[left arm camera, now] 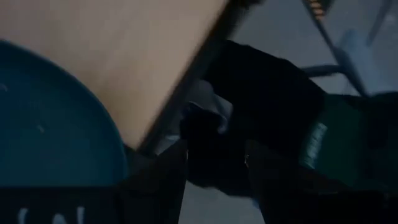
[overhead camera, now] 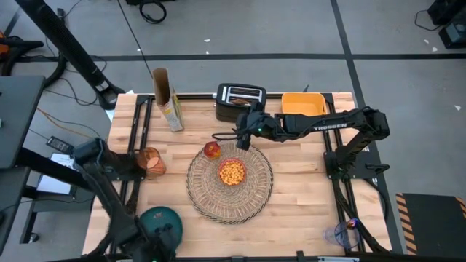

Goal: Arrange a breakfast setting
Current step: Put the dark green plate on the brown placemat

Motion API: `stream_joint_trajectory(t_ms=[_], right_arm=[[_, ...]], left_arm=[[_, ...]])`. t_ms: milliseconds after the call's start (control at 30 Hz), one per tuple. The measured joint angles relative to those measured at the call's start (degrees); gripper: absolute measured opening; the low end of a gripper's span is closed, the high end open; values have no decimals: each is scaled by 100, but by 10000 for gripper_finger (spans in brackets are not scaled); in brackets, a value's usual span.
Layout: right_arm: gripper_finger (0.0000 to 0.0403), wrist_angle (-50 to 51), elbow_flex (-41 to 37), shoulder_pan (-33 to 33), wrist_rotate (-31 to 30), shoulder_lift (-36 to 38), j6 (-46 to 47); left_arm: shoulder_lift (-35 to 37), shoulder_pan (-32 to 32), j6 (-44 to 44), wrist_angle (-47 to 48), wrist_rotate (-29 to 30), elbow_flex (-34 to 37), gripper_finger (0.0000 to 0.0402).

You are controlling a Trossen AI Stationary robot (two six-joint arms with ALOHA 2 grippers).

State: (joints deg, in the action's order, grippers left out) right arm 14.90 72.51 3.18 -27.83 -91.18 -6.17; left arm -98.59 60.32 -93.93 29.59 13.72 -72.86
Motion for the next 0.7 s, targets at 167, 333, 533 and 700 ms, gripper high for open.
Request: stream_joint_trajectory(t_ms=[167, 333, 533, 700], right_arm=[[295, 12, 0, 101, 26, 0, -5], [295, 4, 0, 219, 38, 0, -5], [295, -31, 0, 344, 139, 0, 75], [295, -29, 0, 372, 243, 0, 199]], left_arm=[[-394, -97, -11, 48, -184, 2, 152], [-651, -100, -234, 339, -380, 2, 127], [-716, -98, -298, 679, -367, 2, 115], [-850, -84, -178, 688, -329, 0, 115]])
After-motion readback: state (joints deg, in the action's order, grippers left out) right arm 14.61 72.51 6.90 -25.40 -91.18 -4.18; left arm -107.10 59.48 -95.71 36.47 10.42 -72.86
